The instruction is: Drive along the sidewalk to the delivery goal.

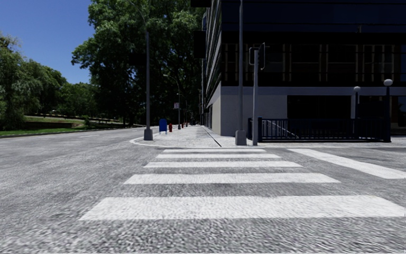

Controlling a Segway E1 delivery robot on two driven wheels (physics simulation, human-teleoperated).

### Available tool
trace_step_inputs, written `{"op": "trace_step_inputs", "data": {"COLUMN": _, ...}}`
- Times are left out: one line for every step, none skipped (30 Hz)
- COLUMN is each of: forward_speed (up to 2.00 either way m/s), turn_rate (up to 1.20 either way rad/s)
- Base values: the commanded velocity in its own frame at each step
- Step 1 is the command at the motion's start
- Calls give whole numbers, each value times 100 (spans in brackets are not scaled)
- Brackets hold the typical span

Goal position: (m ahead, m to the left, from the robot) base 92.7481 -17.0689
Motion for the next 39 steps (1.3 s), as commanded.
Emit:
{"op": "trace_step_inputs", "data": {"forward_speed": 134, "turn_rate": 0}}
{"op": "trace_step_inputs", "data": {"forward_speed": 134, "turn_rate": 0}}
{"op": "trace_step_inputs", "data": {"forward_speed": 134, "turn_rate": 0}}
{"op": "trace_step_inputs", "data": {"forward_speed": 134, "turn_rate": 0}}
{"op": "trace_step_inputs", "data": {"forward_speed": 134, "turn_rate": 0}}
{"op": "trace_step_inputs", "data": {"forward_speed": 134, "turn_rate": 0}}
{"op": "trace_step_inputs", "data": {"forward_speed": 134, "turn_rate": 0}}
{"op": "trace_step_inputs", "data": {"forward_speed": 140, "turn_rate": 0}}
{"op": "trace_step_inputs", "data": {"forward_speed": 200, "turn_rate": 0}}
{"op": "trace_step_inputs", "data": {"forward_speed": 200, "turn_rate": 0}}
{"op": "trace_step_inputs", "data": {"forward_speed": 200, "turn_rate": 0}}
{"op": "trace_step_inputs", "data": {"forward_speed": 200, "turn_rate": 0}}
{"op": "trace_step_inputs", "data": {"forward_speed": 200, "turn_rate": 0}}
{"op": "trace_step_inputs", "data": {"forward_speed": 200, "turn_rate": 0}}
{"op": "trace_step_inputs", "data": {"forward_speed": 200, "turn_rate": 0}}
{"op": "trace_step_inputs", "data": {"forward_speed": 200, "turn_rate": 0}}
{"op": "trace_step_inputs", "data": {"forward_speed": 200, "turn_rate": 0}}
{"op": "trace_step_inputs", "data": {"forward_speed": 200, "turn_rate": 0}}
{"op": "trace_step_inputs", "data": {"forward_speed": 200, "turn_rate": 0}}
{"op": "trace_step_inputs", "data": {"forward_speed": 200, "turn_rate": 0}}
{"op": "trace_step_inputs", "data": {"forward_speed": 200, "turn_rate": 0}}
{"op": "trace_step_inputs", "data": {"forward_speed": 200, "turn_rate": 0}}
{"op": "trace_step_inputs", "data": {"forward_speed": 200, "turn_rate": 0}}
{"op": "trace_step_inputs", "data": {"forward_speed": 200, "turn_rate": 0}}
{"op": "trace_step_inputs", "data": {"forward_speed": 200, "turn_rate": 0}}
{"op": "trace_step_inputs", "data": {"forward_speed": 200, "turn_rate": 0}}
{"op": "trace_step_inputs", "data": {"forward_speed": 200, "turn_rate": 0}}
{"op": "trace_step_inputs", "data": {"forward_speed": 200, "turn_rate": 0}}
{"op": "trace_step_inputs", "data": {"forward_speed": 200, "turn_rate": 0}}
{"op": "trace_step_inputs", "data": {"forward_speed": 200, "turn_rate": 0}}
{"op": "trace_step_inputs", "data": {"forward_speed": 200, "turn_rate": 0}}
{"op": "trace_step_inputs", "data": {"forward_speed": 200, "turn_rate": 0}}
{"op": "trace_step_inputs", "data": {"forward_speed": 200, "turn_rate": 0}}
{"op": "trace_step_inputs", "data": {"forward_speed": 200, "turn_rate": 0}}
{"op": "trace_step_inputs", "data": {"forward_speed": 200, "turn_rate": 0}}
{"op": "trace_step_inputs", "data": {"forward_speed": 200, "turn_rate": 0}}
{"op": "trace_step_inputs", "data": {"forward_speed": 200, "turn_rate": 0}}
{"op": "trace_step_inputs", "data": {"forward_speed": 200, "turn_rate": 0}}
{"op": "trace_step_inputs", "data": {"forward_speed": 200, "turn_rate": 0}}
